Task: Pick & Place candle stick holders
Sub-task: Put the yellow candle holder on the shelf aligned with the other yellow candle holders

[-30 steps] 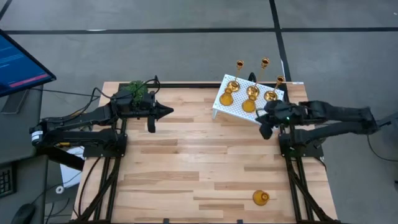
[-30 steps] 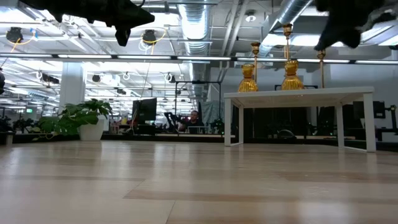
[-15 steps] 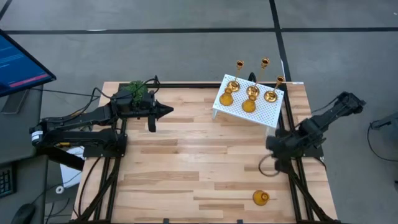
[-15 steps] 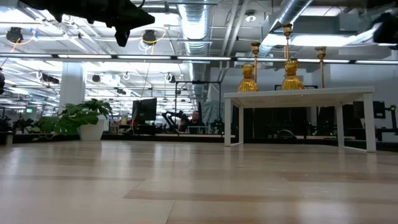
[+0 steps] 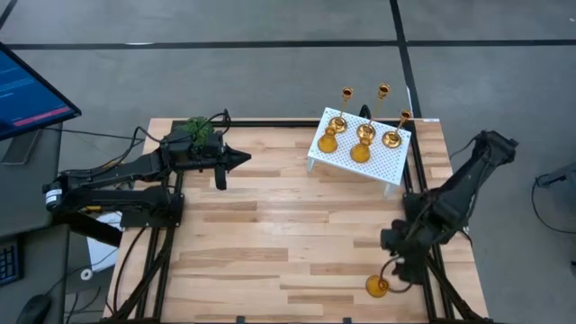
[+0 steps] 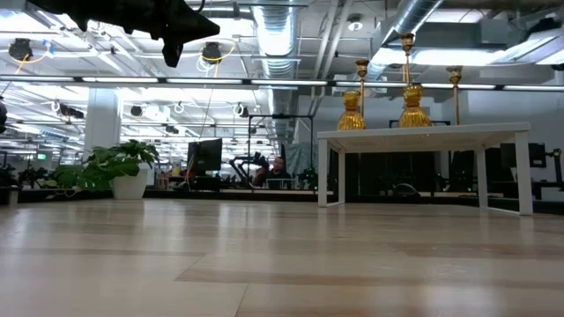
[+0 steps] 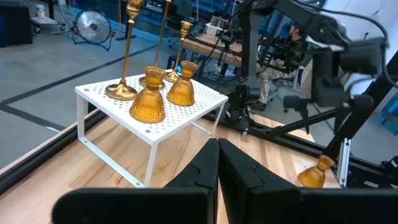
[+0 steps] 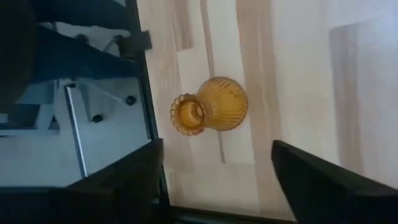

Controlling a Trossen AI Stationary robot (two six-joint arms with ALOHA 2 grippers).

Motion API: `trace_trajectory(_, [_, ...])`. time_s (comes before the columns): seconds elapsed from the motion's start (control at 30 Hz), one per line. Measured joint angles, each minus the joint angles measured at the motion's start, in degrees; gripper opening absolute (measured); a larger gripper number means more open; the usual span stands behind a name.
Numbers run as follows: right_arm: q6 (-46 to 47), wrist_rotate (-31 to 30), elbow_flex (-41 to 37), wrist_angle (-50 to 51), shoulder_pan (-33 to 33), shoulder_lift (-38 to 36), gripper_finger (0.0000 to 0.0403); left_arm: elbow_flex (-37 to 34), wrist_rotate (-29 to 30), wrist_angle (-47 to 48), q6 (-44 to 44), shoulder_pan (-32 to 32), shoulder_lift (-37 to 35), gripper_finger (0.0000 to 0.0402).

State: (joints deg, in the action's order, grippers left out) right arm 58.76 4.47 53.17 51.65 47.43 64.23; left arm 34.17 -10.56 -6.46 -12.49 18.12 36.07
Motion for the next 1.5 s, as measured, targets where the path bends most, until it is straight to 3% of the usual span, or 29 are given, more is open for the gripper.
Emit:
trace_trajectory(0.33, [3.32,1.68,0.0,-8.63,1.57,11.87,0.0356,0.0,0.0,0.22,0.0,0.01,0.0,0.0008])
trace_trajectory(0.43, [4.97,1.92,0.0,-12.54,1.14,13.94,0.0365,0.0,0.0,0.27,0.0,-0.01,0.0,0.0008])
trace_trajectory(0.67, [9.46,10.5,0.0,-11.57,-0.4,14.68,0.0363,0.0,0.0,0.28,0.1,-0.01,0.0,0.0008])
trace_trajectory(0.9, [7.94,1.27,0.02,-9.0,0.61,14.93,0.0363,0.0,-0.2,0.26,0.02,-0.05,0.0,0.0008])
trace_trajectory(1.1, [4.23,2.61,0.14,-8.77,2.51,18.95,0.0363,0.0,-0.22,0.28,-0.2,-0.05,0.0,0.0008])
trace_trajectory(1.33, [2.89,-2.91,2.66,-6.33,3.18,21.48,0.0363,0.0,-0.21,0.39,-0.22,-0.05,0.0,0.0008])
trace_trajectory(1.5, [2.78,-3.3,2.78,-6.52,3.33,21.39,0.0363,0.0,-0.2,0.38,-0.24,-0.05,0.0,0.0008])
